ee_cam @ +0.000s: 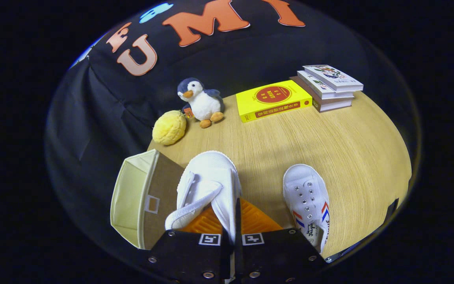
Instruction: Open the storage box then place both shoes into the box .Put the left shoe in first, then the right shoe, with the right side of both shoes facing outward in a uniform manner.
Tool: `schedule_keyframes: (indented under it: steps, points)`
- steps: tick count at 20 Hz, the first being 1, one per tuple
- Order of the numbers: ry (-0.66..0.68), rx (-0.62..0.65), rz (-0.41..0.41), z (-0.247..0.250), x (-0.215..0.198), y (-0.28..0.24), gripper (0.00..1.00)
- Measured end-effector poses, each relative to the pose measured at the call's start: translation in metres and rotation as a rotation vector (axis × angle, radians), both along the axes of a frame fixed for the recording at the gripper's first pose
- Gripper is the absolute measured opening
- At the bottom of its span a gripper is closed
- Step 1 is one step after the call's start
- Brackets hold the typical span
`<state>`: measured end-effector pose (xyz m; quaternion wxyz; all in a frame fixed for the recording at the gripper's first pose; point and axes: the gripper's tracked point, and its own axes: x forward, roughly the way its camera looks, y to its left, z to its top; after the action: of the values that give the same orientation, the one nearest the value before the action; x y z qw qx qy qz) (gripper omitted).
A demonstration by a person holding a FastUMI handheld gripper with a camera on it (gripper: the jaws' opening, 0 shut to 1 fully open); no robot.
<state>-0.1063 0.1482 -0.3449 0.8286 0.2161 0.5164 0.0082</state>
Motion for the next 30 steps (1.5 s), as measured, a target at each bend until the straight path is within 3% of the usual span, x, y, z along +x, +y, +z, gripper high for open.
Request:
schedule_keyframes:
  steps: [8, 13, 20, 30]
  points:
    - [0.026, 0.074, 0.093, 0.051, 0.029, 0.084, 0.05]
    - [0.043, 0.082, 0.156, 0.056, 0.042, 0.138, 0.05]
    - [0.139, 0.054, 0.215, 0.028, 0.047, 0.205, 0.05]
    - [0.345, -0.049, 0.16, -0.044, 0.041, 0.244, 0.05]
